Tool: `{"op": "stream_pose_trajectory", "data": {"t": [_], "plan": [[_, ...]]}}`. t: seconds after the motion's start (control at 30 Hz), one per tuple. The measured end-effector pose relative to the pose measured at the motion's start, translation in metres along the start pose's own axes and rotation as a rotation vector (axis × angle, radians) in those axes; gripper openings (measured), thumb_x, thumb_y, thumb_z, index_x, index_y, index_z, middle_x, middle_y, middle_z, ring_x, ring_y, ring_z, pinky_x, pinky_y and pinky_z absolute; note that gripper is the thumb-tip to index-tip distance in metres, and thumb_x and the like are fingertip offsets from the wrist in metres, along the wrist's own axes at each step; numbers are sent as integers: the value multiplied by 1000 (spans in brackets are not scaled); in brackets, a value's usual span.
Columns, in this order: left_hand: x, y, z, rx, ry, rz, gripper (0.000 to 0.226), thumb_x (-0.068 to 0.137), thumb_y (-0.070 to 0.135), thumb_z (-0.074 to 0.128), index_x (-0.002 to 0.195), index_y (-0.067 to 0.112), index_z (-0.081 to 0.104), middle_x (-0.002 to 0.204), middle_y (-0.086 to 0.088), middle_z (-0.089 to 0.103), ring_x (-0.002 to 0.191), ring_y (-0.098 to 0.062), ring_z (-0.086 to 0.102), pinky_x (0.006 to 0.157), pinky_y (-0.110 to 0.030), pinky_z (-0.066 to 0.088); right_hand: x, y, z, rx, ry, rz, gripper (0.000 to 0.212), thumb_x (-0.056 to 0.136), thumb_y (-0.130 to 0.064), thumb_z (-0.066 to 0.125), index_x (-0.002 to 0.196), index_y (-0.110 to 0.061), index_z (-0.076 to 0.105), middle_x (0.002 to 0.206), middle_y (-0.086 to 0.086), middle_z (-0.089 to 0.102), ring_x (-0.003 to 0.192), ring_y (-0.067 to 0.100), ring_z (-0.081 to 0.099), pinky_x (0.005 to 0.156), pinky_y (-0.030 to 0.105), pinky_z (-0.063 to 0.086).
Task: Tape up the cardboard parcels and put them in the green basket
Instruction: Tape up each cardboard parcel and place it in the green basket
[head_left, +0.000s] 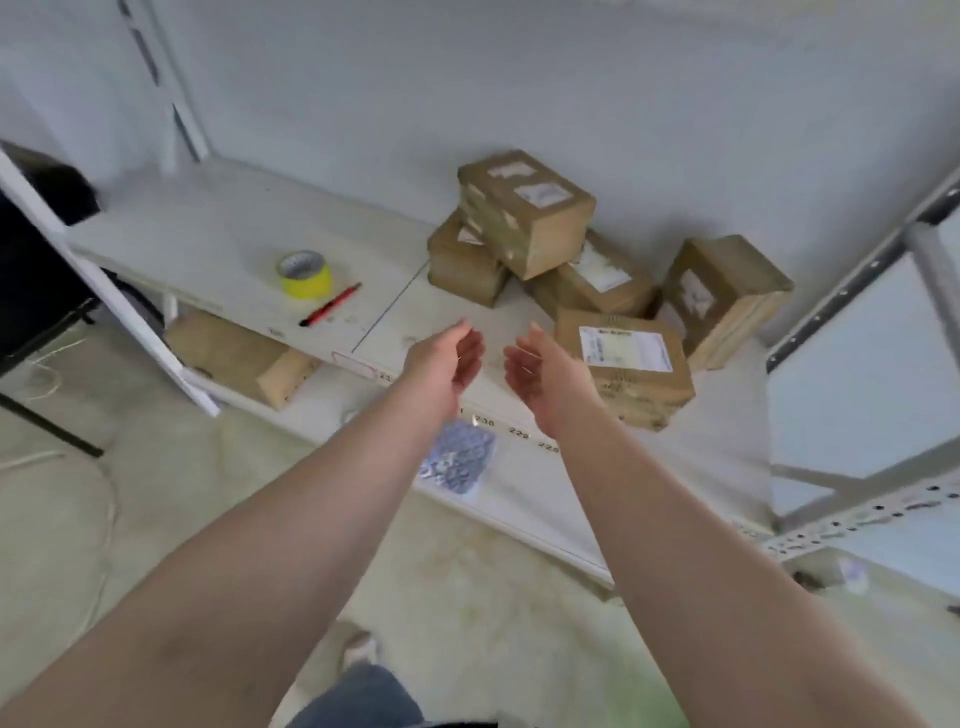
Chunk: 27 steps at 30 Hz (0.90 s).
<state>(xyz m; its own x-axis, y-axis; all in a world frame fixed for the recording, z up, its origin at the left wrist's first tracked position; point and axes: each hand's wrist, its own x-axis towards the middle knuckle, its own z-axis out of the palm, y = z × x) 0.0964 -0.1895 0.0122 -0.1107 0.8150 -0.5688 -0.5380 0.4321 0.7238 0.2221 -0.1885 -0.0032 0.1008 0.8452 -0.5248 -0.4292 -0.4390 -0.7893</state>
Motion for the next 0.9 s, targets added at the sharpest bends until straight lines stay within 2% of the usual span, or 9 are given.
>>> {"op": "stream_pose_trajectory", "data": {"t": [0.17, 0.33, 0.4, 0.5, 0.53, 0.6, 0.7, 0.77, 0.9], "plan": [[51, 82, -24, 109, 19, 24, 18, 92, 22, 68, 78, 13, 62, 72, 1, 64, 61, -7, 60, 52, -15, 50, 36, 1, 80, 11, 97, 13, 36, 87, -40, 70, 98, -6, 64, 91, 9, 68, 76, 21, 64, 70, 30, 55], [90, 103, -3, 268, -33, -21, 22, 90, 26, 70, 77, 10, 61, 74, -2, 61, 61, -12, 56, 73, -26, 56, 67, -17, 82, 16, 326, 4, 41, 80, -44, 75, 97, -9, 64, 85, 7, 64, 70, 20, 61, 66, 29, 56], [106, 104, 10, 318, -61, -31, 27, 89, 32, 72, 97, 7, 64, 90, -8, 63, 67, -15, 56, 87, -32, 55, 83, -30, 80, -15, 423, 17, 47, 75, -50, 78, 97, -11, 64, 82, 4, 62, 66, 18, 59, 67, 28, 56], [133, 111, 25, 403, -79, -50, 60, 85, 42, 73, 129, 5, 55, 123, -12, 61, 101, -23, 62, 97, -34, 51, 111, -54, 82, -29, 490, 29, 57, 68, -58, 79, 108, -19, 66, 83, -2, 56, 61, 13, 49, 55, 26, 46], [142, 115, 29, 430, -81, -48, 64, 84, 45, 73, 131, 7, 54, 128, -11, 59, 111, -25, 60, 100, -36, 50, 121, -62, 83, -10, 476, 31, 62, 67, -60, 78, 114, -22, 64, 86, -4, 57, 64, 13, 51, 56, 26, 46], [161, 126, 36, 475, -89, -24, 65, 84, 49, 71, 131, 8, 54, 132, -12, 58, 118, -28, 57, 101, -39, 49, 142, -77, 86, 40, 419, 29, 79, 67, -62, 77, 130, -21, 55, 113, -1, 63, 93, 20, 64, 80, 32, 53], [185, 141, 46, 514, -93, 8, 64, 85, 49, 70, 130, 7, 53, 123, -9, 60, 109, -27, 59, 98, -38, 50, 168, -91, 92, 40, 392, 76, 112, 65, -69, 75, 153, -23, 23, 151, 4, 38, 135, 32, 40, 103, 49, 39], [195, 148, 56, 529, -118, -5, 63, 85, 51, 68, 131, 9, 53, 119, -7, 60, 102, -25, 58, 95, -36, 49, 181, -98, 96, 36, 398, 97, 116, 62, -72, 74, 153, -23, 21, 154, 7, 33, 136, 35, 37, 107, 58, 34], [216, 151, 79, 565, -184, -38, 73, 84, 55, 68, 139, 11, 48, 132, -6, 56, 113, -27, 55, 101, -40, 47, 206, -103, 101, 4, 421, 108, 105, 61, -69, 76, 145, -20, 36, 142, 9, 48, 126, 35, 49, 106, 58, 35]]}}
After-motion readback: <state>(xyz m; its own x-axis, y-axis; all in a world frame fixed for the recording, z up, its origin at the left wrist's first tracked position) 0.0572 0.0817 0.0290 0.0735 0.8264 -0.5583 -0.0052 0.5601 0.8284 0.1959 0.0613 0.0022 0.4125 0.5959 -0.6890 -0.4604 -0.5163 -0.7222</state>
